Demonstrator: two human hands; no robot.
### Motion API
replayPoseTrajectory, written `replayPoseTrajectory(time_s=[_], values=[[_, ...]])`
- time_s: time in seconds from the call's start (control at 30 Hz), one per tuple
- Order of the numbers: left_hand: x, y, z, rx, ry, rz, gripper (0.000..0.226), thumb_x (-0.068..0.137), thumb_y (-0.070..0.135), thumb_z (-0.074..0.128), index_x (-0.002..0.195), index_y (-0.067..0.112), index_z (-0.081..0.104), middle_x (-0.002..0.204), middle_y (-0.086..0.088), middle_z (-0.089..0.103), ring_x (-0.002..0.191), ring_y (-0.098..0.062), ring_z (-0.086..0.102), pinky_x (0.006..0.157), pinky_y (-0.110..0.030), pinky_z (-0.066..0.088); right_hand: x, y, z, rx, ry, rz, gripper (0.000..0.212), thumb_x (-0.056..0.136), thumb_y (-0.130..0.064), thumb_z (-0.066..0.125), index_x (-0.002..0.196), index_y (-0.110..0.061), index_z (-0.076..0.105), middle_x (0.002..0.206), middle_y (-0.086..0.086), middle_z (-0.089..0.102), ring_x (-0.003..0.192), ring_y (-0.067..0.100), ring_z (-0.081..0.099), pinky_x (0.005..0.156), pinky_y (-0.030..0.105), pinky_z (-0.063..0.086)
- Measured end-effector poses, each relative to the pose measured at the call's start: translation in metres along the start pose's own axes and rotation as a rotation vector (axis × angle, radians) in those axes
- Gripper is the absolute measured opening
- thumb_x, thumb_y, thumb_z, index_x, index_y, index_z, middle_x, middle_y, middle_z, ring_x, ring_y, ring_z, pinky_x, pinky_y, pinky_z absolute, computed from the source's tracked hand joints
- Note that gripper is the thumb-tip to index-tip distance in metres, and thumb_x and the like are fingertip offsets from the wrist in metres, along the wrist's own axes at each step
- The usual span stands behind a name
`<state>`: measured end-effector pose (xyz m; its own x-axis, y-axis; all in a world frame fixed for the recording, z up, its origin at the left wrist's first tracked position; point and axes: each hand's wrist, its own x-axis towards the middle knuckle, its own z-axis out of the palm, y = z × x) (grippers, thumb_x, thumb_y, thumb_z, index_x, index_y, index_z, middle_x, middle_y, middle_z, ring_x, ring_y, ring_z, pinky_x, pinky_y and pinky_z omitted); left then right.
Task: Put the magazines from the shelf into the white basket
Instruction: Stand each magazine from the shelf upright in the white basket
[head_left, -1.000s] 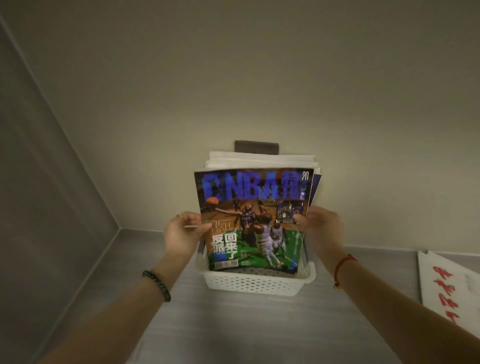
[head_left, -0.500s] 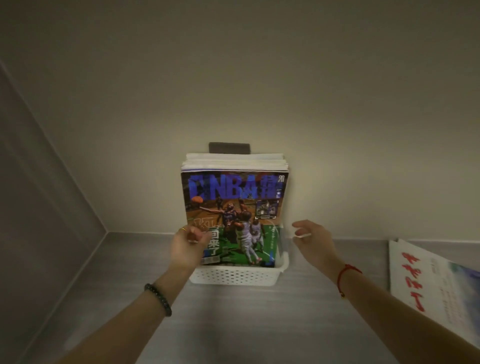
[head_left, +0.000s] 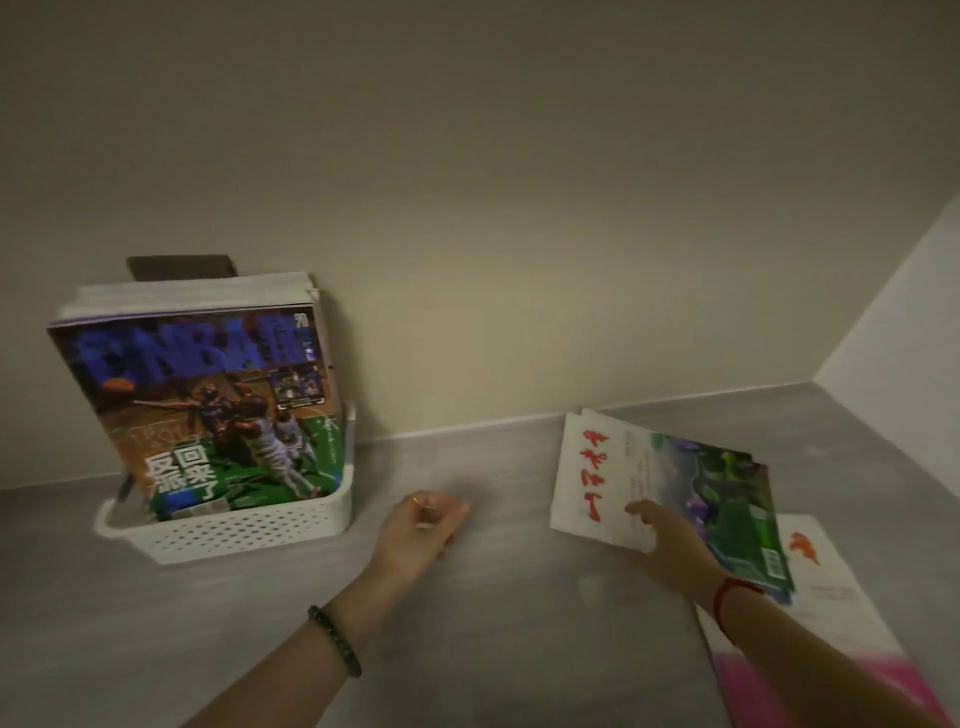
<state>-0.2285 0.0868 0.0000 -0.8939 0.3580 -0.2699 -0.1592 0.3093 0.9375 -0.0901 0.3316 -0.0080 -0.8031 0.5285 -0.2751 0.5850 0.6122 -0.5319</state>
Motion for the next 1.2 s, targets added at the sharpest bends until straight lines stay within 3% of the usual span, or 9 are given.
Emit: replayPoseTrajectory(time_s=[0.23,0.4,0.57,0.7,0.83,0.97,1.07,1.13,1.2], values=[[-0.011,-0.012,0.094,0.043,-0.137,-0.09,0.013,0.085,0.028,0.061,0.072,0.026,0.057,0.071,0.001,0.06,0.068,-0.017,0.057,0.068,-0.029,0.047,-0.003,0.092,-0.023,-0.201,0.035,0.035,0.062,0.085,-0.023,0.059,0.139,-0.019,0.03,0.143,0.006,0.038,0.129,0.023,0.038,0.108,0.033,0.033],[-0.02,-0.018,0.127,0.014,-0.187,-0.143,0.025,0.086,0.03,0.058,0.063,0.022,0.059,0.061,0.001,0.055,0.056,-0.013,0.05,0.065,-0.029,0.044,0.005,0.108,-0.029,-0.273,0.099,-0.119,0.041,0.09,-0.029,0.051,0.13,-0.022,0.041,0.132,0.003,0.051,0.117,0.018,0.051,0.099,0.028,0.041],[-0.024,-0.022,0.151,-0.003,-0.225,-0.197,0.03,0.088,0.035,0.053,0.062,0.021,0.059,0.061,0.002,0.056,0.063,-0.015,0.054,0.08,-0.037,0.052,0.015,0.109,-0.032,-0.587,-0.017,-0.208,0.05,0.095,-0.029,0.038,0.14,-0.017,0.021,0.132,0.003,0.05,0.111,0.016,0.055,0.092,0.026,0.046],[-0.032,-0.022,0.167,-0.142,-0.253,-0.26,0.024,0.09,0.028,0.053,0.069,0.019,0.06,0.063,0.001,0.055,0.059,-0.011,0.053,0.061,-0.022,0.05,0.022,0.116,-0.028,-0.776,-0.027,-0.295,0.055,0.093,-0.022,0.039,0.141,-0.01,0.016,0.128,0.007,0.054,0.103,0.019,0.06,0.084,0.028,0.049],[-0.038,-0.022,0.173,-0.227,-0.279,-0.262,0.021,0.091,0.024,0.052,0.071,0.017,0.057,0.06,0.0,0.051,0.053,-0.01,0.048,0.052,-0.019,0.045,0.015,0.1,-0.033,-0.81,-0.066,-0.283,0.032,0.094,-0.019,0.038,0.125,-0.011,0.041,0.113,0.007,0.064,0.094,0.018,0.064,0.078,0.026,0.05],[-0.042,-0.02,0.17,-0.343,-0.314,-0.261,0.017,0.088,0.029,0.056,0.077,0.017,0.053,0.056,0.003,0.048,0.046,-0.008,0.044,0.042,-0.02,0.039,-0.011,0.058,-0.018,-0.803,-0.192,-0.345,0.027,0.096,-0.013,0.032,0.117,-0.004,0.047,0.116,0.016,0.062,0.103,0.03,0.063,0.086,0.038,0.051],[-0.044,-0.016,0.163,-0.371,-0.268,-0.272,0.019,0.087,0.027,0.057,0.105,0.02,0.051,0.087,-0.007,0.065,0.07,-0.025,0.064,0.054,-0.033,0.052,-0.046,0.023,0.009,-0.591,-0.24,-0.395,0.03,0.097,-0.02,0.03,0.11,-0.004,0.053,0.109,0.02,0.063,0.1,0.033,0.061,0.08,0.037,0.046],[-0.045,-0.017,0.152,-0.289,-0.136,-0.21,0.033,0.09,0.007,0.048,0.12,0.02,0.046,0.118,-0.013,0.062,0.103,-0.035,0.061,0.08,-0.045,0.055,-0.066,0.002,0.022,-0.498,-0.241,-0.426,0.035,0.097,-0.028,0.028,0.106,-0.005,0.054,0.101,0.02,0.063,0.095,0.034,0.06,0.077,0.037,0.044],[-0.048,-0.014,0.134,-0.276,-0.101,-0.118,0.04,0.089,-0.006,0.04,0.126,0.01,0.043,0.131,-0.017,0.054,0.117,-0.035,0.053,0.097,-0.051,0.046,-0.074,-0.01,0.025,-0.401,-0.201,-0.454,0.035,0.097,-0.032,0.029,0.106,-0.009,0.055,0.095,0.017,0.061,0.095,0.032,0.06,0.081,0.038,0.046]])
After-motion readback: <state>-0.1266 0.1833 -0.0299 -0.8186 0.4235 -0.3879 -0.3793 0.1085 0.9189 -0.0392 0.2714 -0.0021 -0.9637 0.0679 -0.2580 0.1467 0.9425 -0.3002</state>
